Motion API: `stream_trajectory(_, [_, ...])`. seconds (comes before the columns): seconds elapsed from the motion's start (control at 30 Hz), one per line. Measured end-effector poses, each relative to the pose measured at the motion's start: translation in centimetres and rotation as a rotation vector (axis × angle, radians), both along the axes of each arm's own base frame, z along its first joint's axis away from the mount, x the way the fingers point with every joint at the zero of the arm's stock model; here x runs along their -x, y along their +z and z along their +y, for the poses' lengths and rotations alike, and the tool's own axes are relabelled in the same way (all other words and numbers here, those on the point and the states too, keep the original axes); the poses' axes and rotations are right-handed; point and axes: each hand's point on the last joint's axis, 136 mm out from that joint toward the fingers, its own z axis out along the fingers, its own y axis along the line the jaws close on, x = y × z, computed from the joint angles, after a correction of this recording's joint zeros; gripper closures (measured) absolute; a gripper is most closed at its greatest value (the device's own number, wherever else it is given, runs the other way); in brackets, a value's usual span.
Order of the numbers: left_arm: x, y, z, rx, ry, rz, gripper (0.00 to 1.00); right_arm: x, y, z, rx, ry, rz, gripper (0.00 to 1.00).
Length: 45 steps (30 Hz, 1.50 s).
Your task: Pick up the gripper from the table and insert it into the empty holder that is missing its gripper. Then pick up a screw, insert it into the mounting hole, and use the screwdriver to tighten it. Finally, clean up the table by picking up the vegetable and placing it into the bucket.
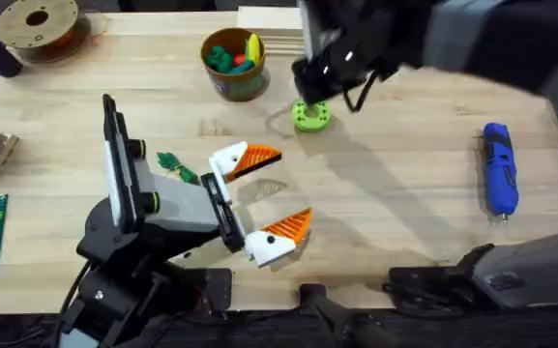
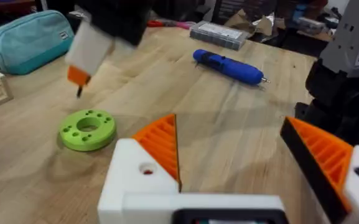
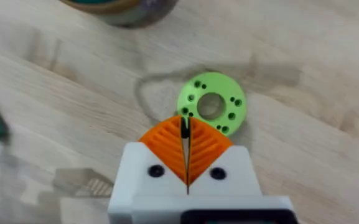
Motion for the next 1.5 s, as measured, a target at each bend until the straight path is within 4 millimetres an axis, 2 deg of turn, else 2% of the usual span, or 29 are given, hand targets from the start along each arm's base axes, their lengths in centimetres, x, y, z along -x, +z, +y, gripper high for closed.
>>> stream_trajectory(0.1, [0.0,0.0,0.0,0.0,0.0,0.0,0.014,0.6,3.1,0.0,-0.018,0.018,-0.028,0.994])
stream_trajectory(0.23, [0.0,0.0,0.0,0.0,0.0,0.0,0.014,2.9,5.8,1.4,-0.022,0.119,-0.01,0.994])
stream_trajectory(0.47, [0.0,0.0,0.0,0.0,0.0,-0.001,0.014,8.0,10.2,6.0,-0.085,0.321,0.036,0.994])
stream_trajectory(0.57, [0.0,0.0,0.0,0.0,0.0,0.0,0.014,9.9,11.4,7.7,-0.119,0.384,0.04,0.994])
stream_trajectory(0.7, [0.0,0.0,0.0,0.0,0.0,0.0,0.014,12.1,11.4,9.1,-0.128,0.436,0.065,0.994])
stream_trajectory(0.9, [0.0,0.0,0.0,0.0,0.0,-0.001,0.014,14.3,9.7,10.4,-0.099,0.473,0.133,0.994])
stream_trajectory(1.1, [0.0,0.0,0.0,0.001,0.001,0.004,0.014,14.5,8.1,10.9,-0.07,0.469,0.175,0.994])
stream_trajectory(1.5, [0.0,0.0,0.0,0.0,0.0,0.002,0.014,14.8,8.2,11.0,-0.075,0.46,0.181,0.994])
